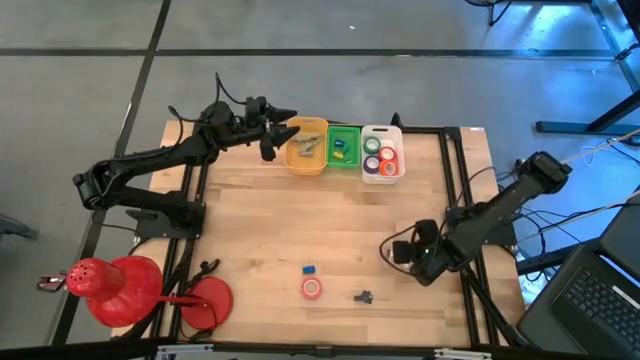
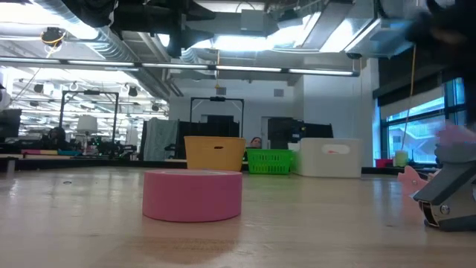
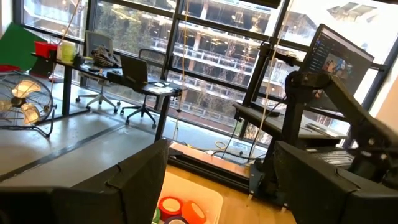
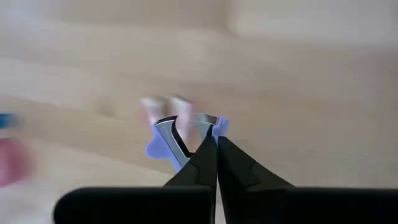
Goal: Pick and place Stapler, Stapler remover, tape
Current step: Put the purple staple remover into the yellow bin
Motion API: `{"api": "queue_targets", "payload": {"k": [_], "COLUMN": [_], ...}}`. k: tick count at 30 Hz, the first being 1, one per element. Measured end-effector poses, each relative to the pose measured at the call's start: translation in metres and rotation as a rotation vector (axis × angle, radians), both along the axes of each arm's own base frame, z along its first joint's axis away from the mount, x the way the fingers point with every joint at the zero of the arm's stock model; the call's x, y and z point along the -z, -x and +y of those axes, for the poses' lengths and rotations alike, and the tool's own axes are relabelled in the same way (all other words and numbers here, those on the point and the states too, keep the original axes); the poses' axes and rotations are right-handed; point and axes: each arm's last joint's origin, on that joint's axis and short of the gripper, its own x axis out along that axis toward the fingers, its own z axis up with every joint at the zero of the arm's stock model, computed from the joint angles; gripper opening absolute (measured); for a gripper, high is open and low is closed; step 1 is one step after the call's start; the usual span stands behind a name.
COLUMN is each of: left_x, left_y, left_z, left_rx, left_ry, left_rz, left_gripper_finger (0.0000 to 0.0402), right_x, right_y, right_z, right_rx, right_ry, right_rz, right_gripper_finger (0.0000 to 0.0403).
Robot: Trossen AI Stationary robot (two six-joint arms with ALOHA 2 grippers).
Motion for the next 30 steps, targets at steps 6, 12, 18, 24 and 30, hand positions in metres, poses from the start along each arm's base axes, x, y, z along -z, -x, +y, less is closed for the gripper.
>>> {"api": "queue_targets", "payload": {"k": [6, 12, 18, 24, 30], "left_x": [0.000, 0.000, 0.000, -0.001, 0.002], "left_y": [0.000, 0.000, 0.000, 0.000, -0.003], "left_z": [0.000, 0.000, 0.000, 0.000, 0.000], "left_rx": [-0.008, -0.007, -0.006, -0.002, 0.034], "left_ry": [0.001, 0.011, 0.018, 0.037, 0.145], "left_rz": [-0.001, -0.004, -0.006, -0.021, -0.039], "left_gripper_finger": [0.0281, 0.0281, 0.0281, 0.0281, 0.0281], "right_x": [-0.053, -0.080, -0.101, -0.107, -0.123], "right_y": [-0.019, -0.045, -0.084, -0.095, -0.098], "right_z": [-0.019, -0.067, -0.129, -0.193, -0.215], "right_rx": [-0.174, -0.331, -0.521, -0.559, -0.654], "right_ry": [0.266, 0.375, 0.453, 0.494, 0.560], "right_rz": [-0.242, -0.203, -0.379, -0.501, -0.704], "right_gripper_finger": [0.0001, 0.0000, 0.0000, 0.0000, 0.0000]}}
